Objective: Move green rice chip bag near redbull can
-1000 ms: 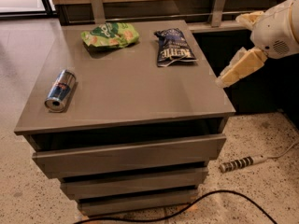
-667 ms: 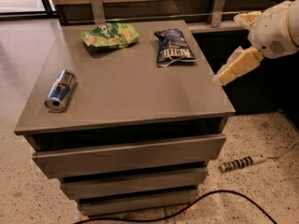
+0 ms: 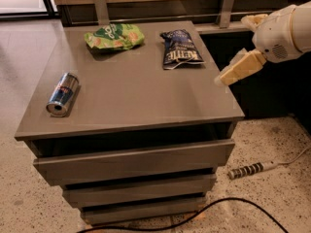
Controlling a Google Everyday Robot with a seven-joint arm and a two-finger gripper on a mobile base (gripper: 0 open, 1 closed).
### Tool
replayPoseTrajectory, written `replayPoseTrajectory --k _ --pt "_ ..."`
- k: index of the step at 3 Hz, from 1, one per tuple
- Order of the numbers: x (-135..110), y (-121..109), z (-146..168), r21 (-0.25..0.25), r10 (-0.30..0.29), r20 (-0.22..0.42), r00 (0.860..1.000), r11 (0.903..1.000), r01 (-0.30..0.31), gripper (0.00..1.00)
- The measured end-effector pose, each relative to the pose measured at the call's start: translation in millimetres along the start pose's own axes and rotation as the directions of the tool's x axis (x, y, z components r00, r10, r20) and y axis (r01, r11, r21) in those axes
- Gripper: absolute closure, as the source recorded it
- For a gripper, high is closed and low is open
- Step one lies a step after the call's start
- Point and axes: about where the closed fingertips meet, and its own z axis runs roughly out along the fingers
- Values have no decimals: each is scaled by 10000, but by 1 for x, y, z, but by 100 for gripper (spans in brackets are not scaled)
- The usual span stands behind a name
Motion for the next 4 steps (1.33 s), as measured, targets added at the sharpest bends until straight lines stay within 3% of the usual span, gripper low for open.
replayPoseTrajectory --k 2,4 --pt "-30 -29 72 86 63 1550 9879 9999 -77 0" --pt "-56 -63 165 82 572 2686 9615 9981 -616 0"
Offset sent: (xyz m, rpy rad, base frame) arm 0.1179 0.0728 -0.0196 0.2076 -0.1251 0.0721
